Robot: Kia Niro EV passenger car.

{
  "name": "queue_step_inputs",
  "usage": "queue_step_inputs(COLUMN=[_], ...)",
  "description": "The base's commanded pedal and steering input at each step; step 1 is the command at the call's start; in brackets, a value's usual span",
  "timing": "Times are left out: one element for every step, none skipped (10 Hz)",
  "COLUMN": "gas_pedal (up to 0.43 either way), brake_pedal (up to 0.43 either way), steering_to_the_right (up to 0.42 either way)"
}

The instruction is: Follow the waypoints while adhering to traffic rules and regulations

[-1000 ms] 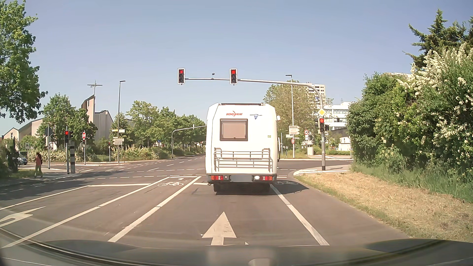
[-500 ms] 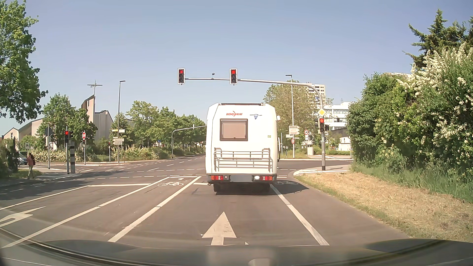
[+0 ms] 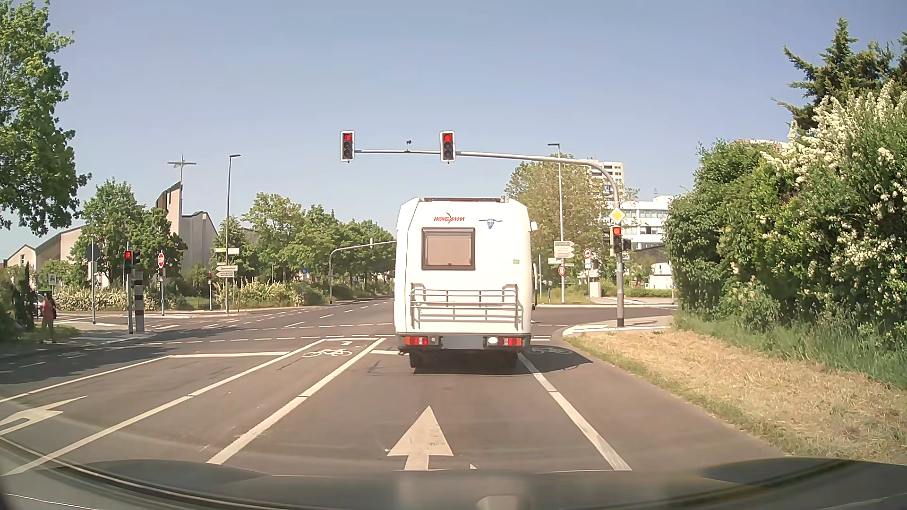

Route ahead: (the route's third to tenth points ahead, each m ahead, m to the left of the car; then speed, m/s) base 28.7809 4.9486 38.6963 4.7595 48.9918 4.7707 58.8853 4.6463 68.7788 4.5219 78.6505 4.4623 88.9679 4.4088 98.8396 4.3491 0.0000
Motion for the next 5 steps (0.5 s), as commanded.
queue_step_inputs(gas_pedal=[0.000, 0.000, 0.000, 0.000, 0.000], brake_pedal=[0.293, 0.293, 0.293, 0.299, 0.299], steering_to_the_right=[0.005, 0.005, 0.005, 0.005, 0.005])
